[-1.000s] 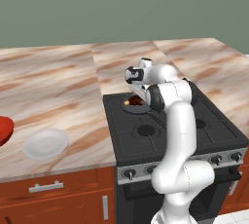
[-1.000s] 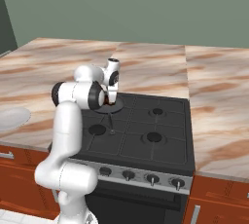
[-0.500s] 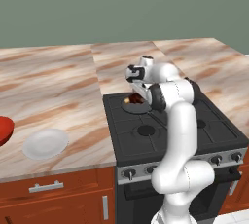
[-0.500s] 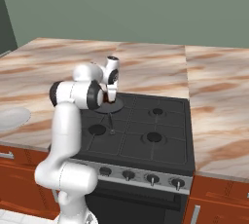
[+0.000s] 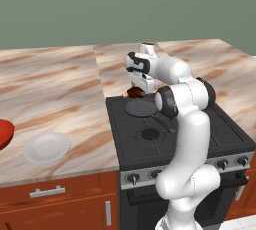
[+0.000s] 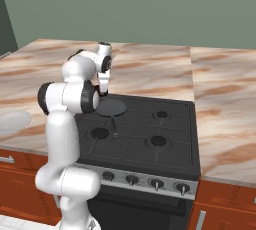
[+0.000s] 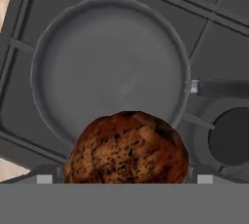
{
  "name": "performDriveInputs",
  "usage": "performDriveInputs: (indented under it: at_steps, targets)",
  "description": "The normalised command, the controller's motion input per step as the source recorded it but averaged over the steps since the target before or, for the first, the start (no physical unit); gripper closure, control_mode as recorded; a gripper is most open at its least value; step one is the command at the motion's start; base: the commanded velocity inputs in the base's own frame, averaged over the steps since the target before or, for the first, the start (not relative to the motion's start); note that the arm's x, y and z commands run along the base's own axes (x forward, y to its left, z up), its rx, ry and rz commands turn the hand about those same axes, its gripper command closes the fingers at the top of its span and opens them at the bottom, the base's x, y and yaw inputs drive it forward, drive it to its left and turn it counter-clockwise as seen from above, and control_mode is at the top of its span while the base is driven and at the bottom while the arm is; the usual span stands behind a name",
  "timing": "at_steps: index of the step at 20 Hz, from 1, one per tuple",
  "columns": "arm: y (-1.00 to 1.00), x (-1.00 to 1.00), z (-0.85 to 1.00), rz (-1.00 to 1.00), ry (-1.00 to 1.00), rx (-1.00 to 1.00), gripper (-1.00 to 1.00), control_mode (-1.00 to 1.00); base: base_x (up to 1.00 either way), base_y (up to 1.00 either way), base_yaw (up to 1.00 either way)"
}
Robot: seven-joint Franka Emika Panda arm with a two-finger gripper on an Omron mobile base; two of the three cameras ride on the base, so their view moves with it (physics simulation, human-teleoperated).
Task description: Place the steak on the plate and place the lemon wedge on the same plate.
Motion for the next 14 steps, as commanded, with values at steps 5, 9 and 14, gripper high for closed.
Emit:
performDriveInputs:
  at_steps: [5, 9, 14]
  targets:
    - [0.99, -0.91, 0.03, 0.18, 0.0, -0.01, 1.0, -1.0, 0.0, 0.0, 0.0]
    - [1.0, -0.89, 0.02, 0.23, 0.0, -0.04, 1.0, -1.0, 0.0, 0.0, 0.0]
    - [0.9, -0.51, 0.21, 0.22, 0.0, -0.06, 1.0, -1.0, 0.0, 0.0, 0.0]
